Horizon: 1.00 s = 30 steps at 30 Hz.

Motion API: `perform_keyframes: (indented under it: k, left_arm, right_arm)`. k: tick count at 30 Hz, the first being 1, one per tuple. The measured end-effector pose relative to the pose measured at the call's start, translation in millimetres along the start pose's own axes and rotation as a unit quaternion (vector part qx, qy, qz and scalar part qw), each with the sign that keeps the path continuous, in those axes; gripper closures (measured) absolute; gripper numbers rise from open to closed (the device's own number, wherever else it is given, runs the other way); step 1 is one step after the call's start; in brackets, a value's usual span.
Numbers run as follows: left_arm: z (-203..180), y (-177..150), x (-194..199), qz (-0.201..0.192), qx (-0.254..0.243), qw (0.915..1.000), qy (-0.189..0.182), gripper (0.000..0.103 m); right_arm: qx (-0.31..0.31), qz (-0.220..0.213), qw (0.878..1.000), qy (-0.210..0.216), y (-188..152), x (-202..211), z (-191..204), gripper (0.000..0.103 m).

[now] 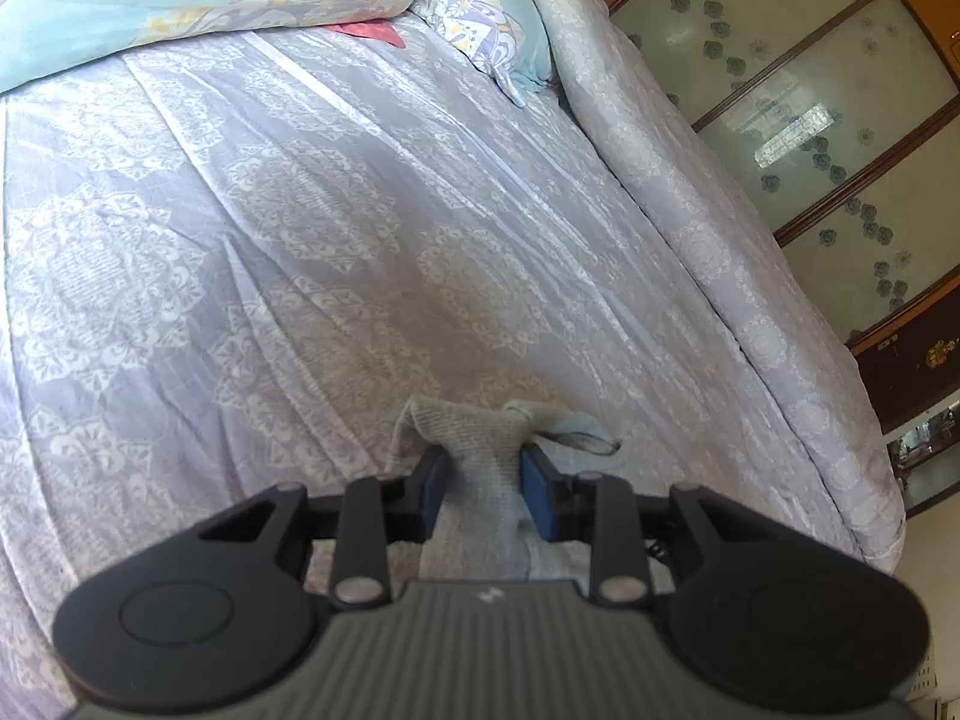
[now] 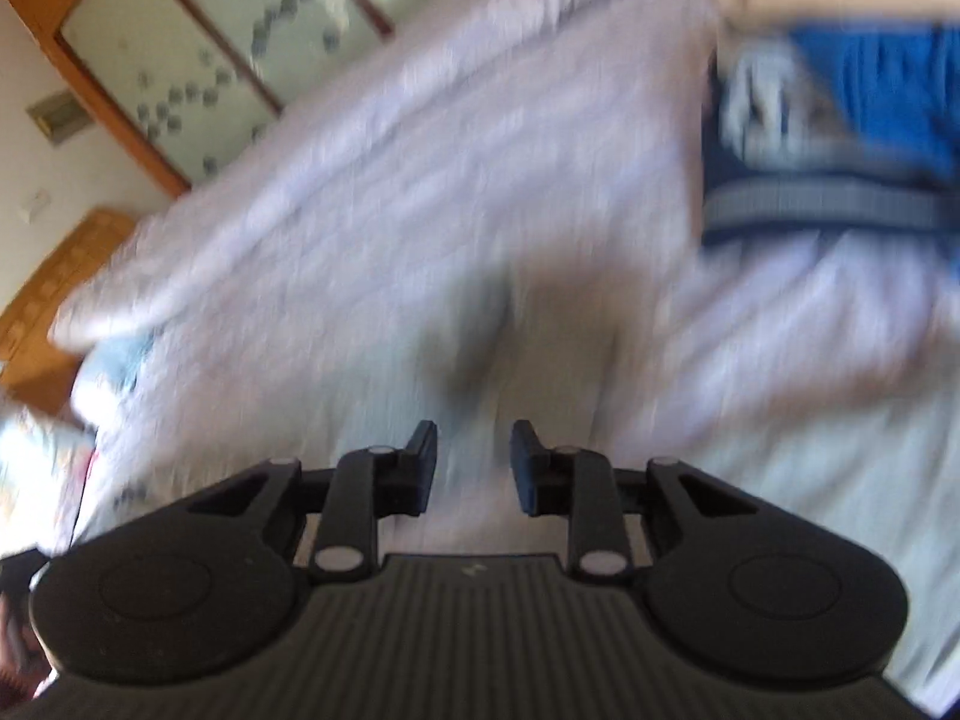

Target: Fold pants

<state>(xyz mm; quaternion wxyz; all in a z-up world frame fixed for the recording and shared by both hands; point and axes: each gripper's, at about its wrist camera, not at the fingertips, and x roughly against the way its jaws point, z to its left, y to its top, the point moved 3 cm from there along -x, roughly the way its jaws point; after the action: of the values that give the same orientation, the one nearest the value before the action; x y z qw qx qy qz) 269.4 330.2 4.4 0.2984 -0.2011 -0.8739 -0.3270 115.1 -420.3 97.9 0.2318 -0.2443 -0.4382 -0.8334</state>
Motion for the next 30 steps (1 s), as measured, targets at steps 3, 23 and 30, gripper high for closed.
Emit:
perform_keyframes:
  k: [3, 23, 30]
  left_arm:
    - [-3, -1, -5, 0.002, -0.006, 1.0, 0.001, 0.073]
    - [-12, -4, -39, -0.01, -0.023, 0.9992, 0.032, 0.083]
    - [-11, 0, -26, -0.013, -0.017, 0.9992, 0.033, 0.065]
  right_arm:
    - [0.036, -0.018, 0.999, -0.013, 29, -21, -4, 0.043]
    - [0.119, -0.08, 0.969, -0.201, 118, -119, -29, 0.092]
    - [0.112, -0.067, 0.961, -0.243, 108, -137, -37, 0.059]
